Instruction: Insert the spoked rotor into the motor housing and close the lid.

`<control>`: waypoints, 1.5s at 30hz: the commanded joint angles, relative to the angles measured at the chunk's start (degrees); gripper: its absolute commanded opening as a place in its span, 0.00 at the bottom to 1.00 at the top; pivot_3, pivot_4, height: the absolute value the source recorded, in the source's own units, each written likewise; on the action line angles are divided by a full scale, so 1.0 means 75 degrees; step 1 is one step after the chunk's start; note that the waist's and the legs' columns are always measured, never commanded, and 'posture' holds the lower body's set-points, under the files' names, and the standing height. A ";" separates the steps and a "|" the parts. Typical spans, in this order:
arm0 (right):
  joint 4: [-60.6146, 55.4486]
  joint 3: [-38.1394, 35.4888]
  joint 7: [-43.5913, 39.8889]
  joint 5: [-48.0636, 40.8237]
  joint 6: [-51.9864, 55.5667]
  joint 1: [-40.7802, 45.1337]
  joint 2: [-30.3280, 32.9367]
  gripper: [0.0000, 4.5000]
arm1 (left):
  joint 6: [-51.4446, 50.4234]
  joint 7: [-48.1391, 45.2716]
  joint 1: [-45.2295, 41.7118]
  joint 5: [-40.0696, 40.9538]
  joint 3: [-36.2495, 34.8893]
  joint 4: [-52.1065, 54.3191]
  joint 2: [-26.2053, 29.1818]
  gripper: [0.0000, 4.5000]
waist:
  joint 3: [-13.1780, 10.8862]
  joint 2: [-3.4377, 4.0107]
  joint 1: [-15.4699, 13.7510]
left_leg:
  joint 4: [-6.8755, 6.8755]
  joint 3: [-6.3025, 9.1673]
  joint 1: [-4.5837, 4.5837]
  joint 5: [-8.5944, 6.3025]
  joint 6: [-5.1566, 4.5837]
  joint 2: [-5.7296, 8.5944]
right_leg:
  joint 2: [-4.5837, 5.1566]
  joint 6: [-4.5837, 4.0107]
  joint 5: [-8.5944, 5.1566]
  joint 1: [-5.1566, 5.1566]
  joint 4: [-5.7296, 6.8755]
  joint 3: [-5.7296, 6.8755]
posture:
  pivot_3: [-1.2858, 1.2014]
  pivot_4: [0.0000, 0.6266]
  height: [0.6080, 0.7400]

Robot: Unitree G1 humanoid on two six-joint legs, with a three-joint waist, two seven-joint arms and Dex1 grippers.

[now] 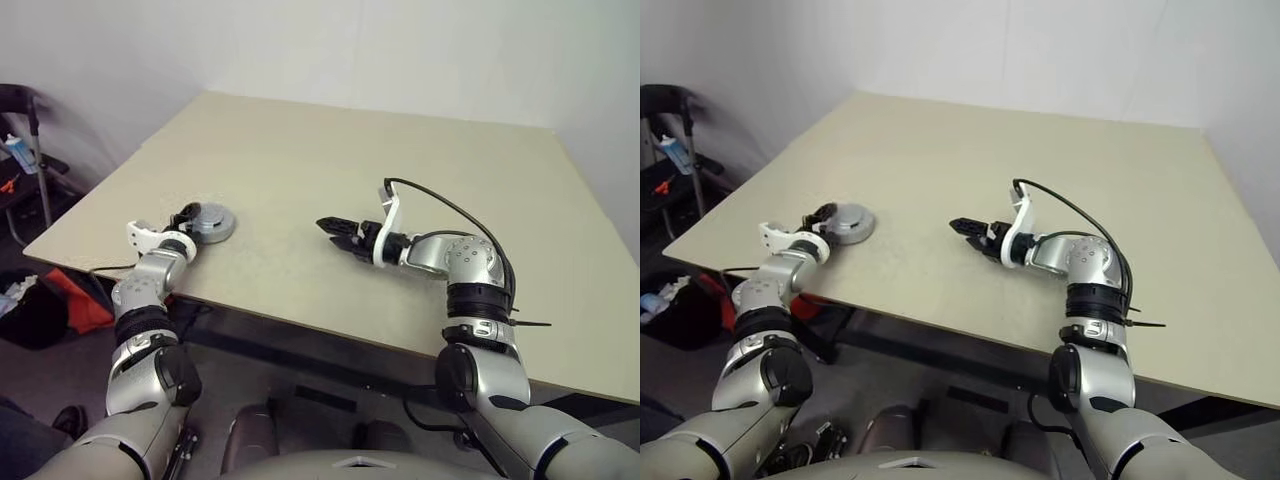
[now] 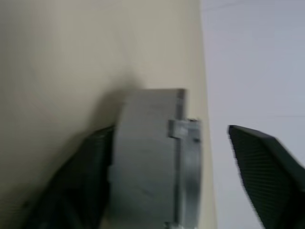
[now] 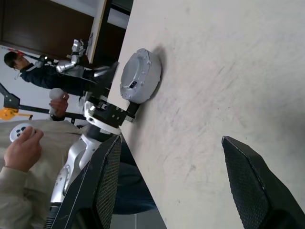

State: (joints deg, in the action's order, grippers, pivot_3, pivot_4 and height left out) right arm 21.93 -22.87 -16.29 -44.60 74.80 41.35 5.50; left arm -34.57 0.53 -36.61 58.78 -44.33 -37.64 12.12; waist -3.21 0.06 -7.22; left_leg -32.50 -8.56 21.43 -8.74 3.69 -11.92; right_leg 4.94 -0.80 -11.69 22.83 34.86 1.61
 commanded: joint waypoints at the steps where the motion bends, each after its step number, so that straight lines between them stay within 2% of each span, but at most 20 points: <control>1: -0.0033 0.0074 -0.0173 -0.0005 -0.0150 0.0182 0.0114 0.84 | -0.0686 0.0101 0.0372 0.0238 0.0034 0.0589 0.0155 0.99 | 0.0000 0.0000 0.0016 | 0.0000 0.0000 -0.0001 0.0000 0.0000 0.0001 | 0.0000 0.0000 0.0000 0.0000 0.0000 -0.0001 | 0.52 0.00 1.00; 9: 0.0400 0.0324 -0.0487 0.0200 -0.0262 0.0395 0.0388 0.84 | -0.2519 0.0025 0.1528 0.0813 0.0137 0.1538 0.0773 0.99 | 0.0002 0.0000 0.0040 | 0.0005 -0.0006 -0.0012 -0.0010 -0.0016 0.0001 | -0.0002 -0.0004 -0.0003 -0.0001 -0.0002 -0.0002 | 0.52 0.00 1.00; 13: 0.0732 0.0382 -0.0674 0.0359 -0.0455 0.0560 0.0644 0.84 | -0.3512 -0.0558 0.1980 0.1020 0.0372 0.1812 0.1444 0.99 | 0.0003 -0.0001 0.0088 | 0.0007 -0.0012 -0.0025 -0.0012 -0.0018 -0.0002 | -0.0006 -0.0003 -0.0004 -0.0004 -0.0002 -0.0007 | 0.52 0.00 1.00; 16: 0.0629 0.0626 -0.0920 0.0455 -0.0549 0.0491 0.0785 0.84 | -0.4096 -0.0918 0.2151 0.1053 0.0749 0.2080 0.1642 0.99 | 0.0003 -0.0001 0.0073 | 0.0009 -0.0012 -0.0027 -0.0012 -0.0018 -0.0001 | -0.0007 -0.0003 -0.0006 -0.0007 -0.0003 -0.0007 | 0.52 0.00 1.00; 22: -0.0873 0.2169 -0.2096 0.1063 -0.1521 -0.0505 0.1367 0.84 | -0.4805 -0.1948 0.2377 0.0807 0.2427 0.3753 0.1536 0.99 | 0.0003 -0.0003 -0.0104 | 0.0006 -0.0010 -0.0033 -0.0014 -0.0022 0.0001 | 0.0001 -0.0002 -0.0008 -0.0033 -0.0007 -0.0003 | 0.52 0.00 1.00; 27: -0.1313 0.2742 -0.2520 0.1660 -0.2510 -0.1070 0.1730 0.84 | -0.4487 -0.2772 0.2059 0.0003 0.3828 0.4378 0.1658 0.99 | 0.0004 -0.0006 -0.0164 | -0.0002 -0.0009 -0.0043 -0.0014 -0.0022 0.0000 | 0.0002 0.0048 -0.0036 -0.0043 -0.0005 -0.0004 | 0.52 0.00 1.00; 33: -0.1641 0.3053 -0.3406 0.2354 -0.4376 -0.1689 0.2323 0.84 | -0.3166 -0.4149 0.1546 -0.1607 0.5439 0.4549 0.2059 0.99 | 0.0004 -0.0005 -0.0152 | 0.0002 -0.0006 -0.0049 -0.0014 -0.0023 0.0001 | 0.0001 0.0052 -0.0038 -0.0044 -0.0002 -0.0006 | 0.52 0.00 1.00; 36: -0.1557 0.2992 -0.3910 0.2474 -0.4901 -0.1895 0.2708 0.84 | -0.1501 -0.4542 0.1238 -0.2875 0.6075 0.4274 0.1965 0.99 | 0.0004 -0.0004 -0.0133 | -0.0002 -0.0007 -0.0046 -0.0013 -0.0022 0.0001 | 0.0000 0.0050 -0.0037 -0.0044 -0.0004 -0.0007 | 0.52 0.00 1.00; 42: -0.1629 0.2922 -0.4583 0.2578 -0.5567 -0.2281 0.3158 0.84 | 0.0285 -0.5096 0.0787 -0.4305 0.6745 0.3547 0.1608 0.99 | 0.0005 -0.0003 -0.0115 | -0.0009 -0.0007 -0.0042 -0.0023 -0.0040 0.0002 | 0.0001 0.0001 -0.0009 -0.0048 -0.0011 -0.0007 | 0.52 0.00 1.00; 45: -0.1735 0.2803 -0.4744 0.2648 -0.6099 -0.2506 0.3232 0.84 | 0.0546 -0.5442 0.0673 -0.4588 0.6920 0.3404 0.1461 0.99 | 0.0004 -0.0003 -0.0061 | -0.0016 -0.0009 -0.0038 -0.0029 -0.0050 0.0001 | 0.0002 -0.0002 -0.0008 -0.0046 -0.0011 -0.0007 | 0.52 0.00 1.00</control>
State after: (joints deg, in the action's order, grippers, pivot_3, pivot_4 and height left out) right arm 12.04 0.15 -50.71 -24.52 32.25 22.44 28.96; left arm -32.56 -38.74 -29.64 25.58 7.33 -12.33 23.11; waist -3.18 0.03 -7.68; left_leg -32.65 -8.63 21.15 -8.97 3.29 -11.91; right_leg 4.96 -0.82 -11.75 22.48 34.79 1.56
